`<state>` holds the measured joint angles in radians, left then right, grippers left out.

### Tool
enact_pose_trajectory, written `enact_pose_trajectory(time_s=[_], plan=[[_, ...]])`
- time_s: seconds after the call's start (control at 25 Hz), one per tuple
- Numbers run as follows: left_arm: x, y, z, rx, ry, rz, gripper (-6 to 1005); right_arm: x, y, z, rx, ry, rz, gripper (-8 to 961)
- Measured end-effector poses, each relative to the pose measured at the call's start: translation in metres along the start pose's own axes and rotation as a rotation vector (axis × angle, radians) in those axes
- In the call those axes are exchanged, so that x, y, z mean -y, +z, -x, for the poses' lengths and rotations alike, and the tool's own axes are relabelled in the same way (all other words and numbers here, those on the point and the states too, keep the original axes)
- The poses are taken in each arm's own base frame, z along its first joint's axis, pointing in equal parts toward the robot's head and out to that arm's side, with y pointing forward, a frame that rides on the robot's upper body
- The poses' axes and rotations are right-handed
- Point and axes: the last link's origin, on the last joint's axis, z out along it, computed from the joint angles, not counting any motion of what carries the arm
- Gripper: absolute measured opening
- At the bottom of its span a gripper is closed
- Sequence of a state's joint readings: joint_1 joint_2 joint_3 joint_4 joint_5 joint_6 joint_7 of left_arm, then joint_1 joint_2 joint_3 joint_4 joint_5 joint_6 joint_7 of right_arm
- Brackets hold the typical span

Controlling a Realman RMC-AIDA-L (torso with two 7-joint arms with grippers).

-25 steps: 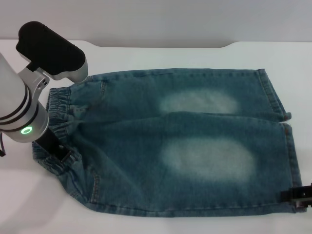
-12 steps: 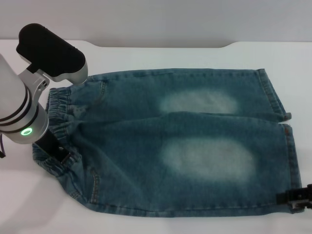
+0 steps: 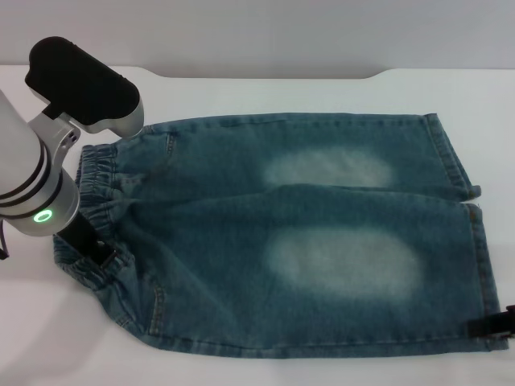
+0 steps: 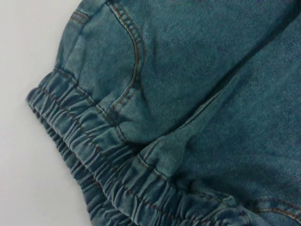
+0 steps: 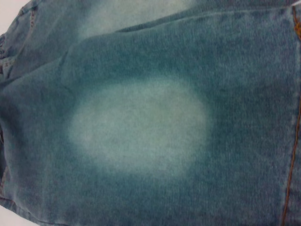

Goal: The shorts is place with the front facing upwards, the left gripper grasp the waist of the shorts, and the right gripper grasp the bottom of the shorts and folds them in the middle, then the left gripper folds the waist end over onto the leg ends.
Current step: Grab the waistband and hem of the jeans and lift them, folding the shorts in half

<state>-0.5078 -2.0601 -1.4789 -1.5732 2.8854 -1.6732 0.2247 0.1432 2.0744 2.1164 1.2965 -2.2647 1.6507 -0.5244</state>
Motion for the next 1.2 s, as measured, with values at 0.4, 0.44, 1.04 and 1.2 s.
enact_pose_trajectory(time_s=[0.4, 0.44, 1.04, 1.2], plan=[[0.002, 0.000, 0.000, -0.003, -0.006, -0.002, 46, 0.002, -0.033, 0.020, 0.157, 0.027, 0.004, 8], [0.002, 0.000, 0.000, -0.005, -0.007, -0.002, 46, 0.002, -0.034, 0.021, 0.165, 0.034, 0.004, 18], [0.001, -0.006, -0.002, -0.018, -0.008, -0.006, 46, 0.005, -0.012, 0.012, 0.067, 0.114, 0.066, 240], [0.000, -0.013, -0.003, -0.035, 0.000, -0.011, 46, 0.004, -0.010, 0.011, 0.061, 0.118, 0.075, 330]])
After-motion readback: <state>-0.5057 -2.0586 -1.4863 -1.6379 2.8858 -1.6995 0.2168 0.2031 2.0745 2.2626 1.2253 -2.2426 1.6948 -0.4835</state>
